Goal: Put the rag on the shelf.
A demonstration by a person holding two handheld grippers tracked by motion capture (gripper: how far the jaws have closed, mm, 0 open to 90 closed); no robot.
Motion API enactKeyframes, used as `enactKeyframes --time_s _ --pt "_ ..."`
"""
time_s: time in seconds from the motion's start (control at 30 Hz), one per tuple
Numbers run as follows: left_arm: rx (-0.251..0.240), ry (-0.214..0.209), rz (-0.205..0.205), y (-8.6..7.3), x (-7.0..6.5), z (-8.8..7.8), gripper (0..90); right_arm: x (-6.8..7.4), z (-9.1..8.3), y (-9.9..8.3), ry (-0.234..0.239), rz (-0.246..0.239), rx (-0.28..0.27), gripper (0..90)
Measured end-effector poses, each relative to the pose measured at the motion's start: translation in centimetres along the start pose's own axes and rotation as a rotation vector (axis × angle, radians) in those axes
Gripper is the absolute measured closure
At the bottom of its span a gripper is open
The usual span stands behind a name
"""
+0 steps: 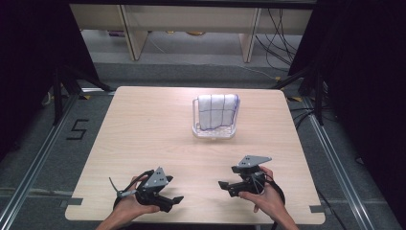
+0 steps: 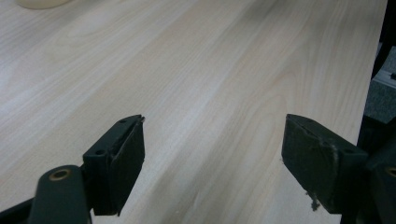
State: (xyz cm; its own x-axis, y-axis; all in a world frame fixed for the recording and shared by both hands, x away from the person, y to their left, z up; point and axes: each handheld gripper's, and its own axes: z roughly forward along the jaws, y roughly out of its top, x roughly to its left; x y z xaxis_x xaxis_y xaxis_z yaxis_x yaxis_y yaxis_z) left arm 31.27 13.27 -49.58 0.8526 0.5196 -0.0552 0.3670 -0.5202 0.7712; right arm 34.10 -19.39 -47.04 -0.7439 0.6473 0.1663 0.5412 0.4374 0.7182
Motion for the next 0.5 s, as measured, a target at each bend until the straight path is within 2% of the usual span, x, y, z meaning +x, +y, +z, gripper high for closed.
enactKeyframes --time_s 0.03,0.13,0.17,0.2,0.23,0.27,0.3,0.33,0.37,0.43,0.5 --pt "0.010 0.001 0.020 -0.1 0.0 0.1 21.0 0.1 0.0 -0.2 -0.001 0.002 0.007 21.2" --pt "0.022 0.017 0.031 -0.4 0.0 0.2 20.6 0.1 0.0 -0.7 -0.007 -0.009 0.021 20.0" --pt "0.023 0.012 0.031 -0.5 0.0 0.3 20.4 0.1 0.0 -0.9 -0.010 -0.009 0.028 20.0" --pt "0.021 0.017 0.012 -0.7 -0.2 0.4 20.4 0.2 0.0 -1.1 -0.014 -0.011 0.033 20.0" --pt "0.022 0.005 0.017 -0.9 -0.3 0.5 20.4 0.2 0.0 -1.4 -0.018 -0.018 0.031 20.2" --pt "0.033 0.011 0.022 -0.9 -0.5 0.4 20.2 0.3 0.1 -1.5 -0.020 -0.018 0.027 20.8" --pt "0.019 0.008 0.020 -0.9 -0.7 0.4 19.9 0.3 0.0 -1.7 -0.026 -0.017 0.024 20.8" --pt "0.013 0.012 0.042 -0.8 -0.6 0.2 19.8 0.4 0.1 -1.8 -0.014 -0.022 0.022 20.5" --pt "0.009 0.018 0.031 -0.8 -0.7 0.1 19.6 0.7 0.0 -2.0 -0.025 0.006 0.033 20.5" --pt "0.007 0.032 0.043 -1.0 -0.6 -0.1 19.3 0.6 0.1 -2.3 -0.033 -0.022 0.029 20.4" --pt "0.012 0.029 0.035 -1.2 -0.7 -0.2 19.0 0.8 0.2 -2.5 -0.024 -0.020 0.039 20.2"
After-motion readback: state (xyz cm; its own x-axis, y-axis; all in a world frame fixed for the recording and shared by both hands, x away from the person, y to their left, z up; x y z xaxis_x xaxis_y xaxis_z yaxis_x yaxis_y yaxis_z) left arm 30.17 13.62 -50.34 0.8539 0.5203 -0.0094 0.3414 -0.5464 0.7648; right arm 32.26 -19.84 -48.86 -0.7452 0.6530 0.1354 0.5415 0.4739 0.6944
